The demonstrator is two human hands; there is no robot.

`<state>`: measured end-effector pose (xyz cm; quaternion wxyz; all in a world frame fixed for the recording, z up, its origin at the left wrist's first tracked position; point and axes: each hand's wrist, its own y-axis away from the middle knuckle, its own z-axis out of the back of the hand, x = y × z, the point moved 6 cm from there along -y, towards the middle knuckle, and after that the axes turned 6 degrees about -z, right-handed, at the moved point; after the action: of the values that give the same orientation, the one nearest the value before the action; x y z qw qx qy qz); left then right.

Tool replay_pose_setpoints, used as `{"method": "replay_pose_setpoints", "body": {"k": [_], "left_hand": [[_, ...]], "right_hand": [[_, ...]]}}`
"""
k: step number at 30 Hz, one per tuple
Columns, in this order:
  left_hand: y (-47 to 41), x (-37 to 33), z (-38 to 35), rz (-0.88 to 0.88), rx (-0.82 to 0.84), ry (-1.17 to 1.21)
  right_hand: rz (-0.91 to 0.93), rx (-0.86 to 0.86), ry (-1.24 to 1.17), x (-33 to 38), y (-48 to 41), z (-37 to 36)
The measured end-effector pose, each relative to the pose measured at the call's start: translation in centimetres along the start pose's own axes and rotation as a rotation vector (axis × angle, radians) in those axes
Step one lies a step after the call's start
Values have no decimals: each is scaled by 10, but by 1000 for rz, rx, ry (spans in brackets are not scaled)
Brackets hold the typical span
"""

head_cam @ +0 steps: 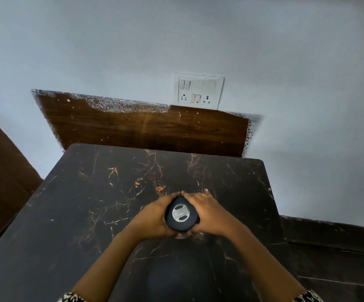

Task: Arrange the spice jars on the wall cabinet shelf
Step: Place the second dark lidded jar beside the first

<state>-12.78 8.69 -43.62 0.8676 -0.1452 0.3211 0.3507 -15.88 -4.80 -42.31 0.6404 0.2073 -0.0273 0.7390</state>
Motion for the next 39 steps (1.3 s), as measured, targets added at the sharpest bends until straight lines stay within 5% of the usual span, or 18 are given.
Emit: {"method": "replay_pose_setpoints", "body": {"k": [19,25,28,34,39], "left_hand": [[-75,-215,202,-522,-615,563],[-103,-245,229,-530,-608,904],[-107,-262,232,-540,-624,915],[-96,-286,217,-536,-691,741],[-88,-290,199,-521,-741,552]], "right_hand": [[247,-645,-947,22,84,291],[414,-497,-1170,17,95,317],[452,-438,-1247,14,92,317],[418,-702,-1317,6,93,328],[273,-987,-1006,10,103,332]]}}
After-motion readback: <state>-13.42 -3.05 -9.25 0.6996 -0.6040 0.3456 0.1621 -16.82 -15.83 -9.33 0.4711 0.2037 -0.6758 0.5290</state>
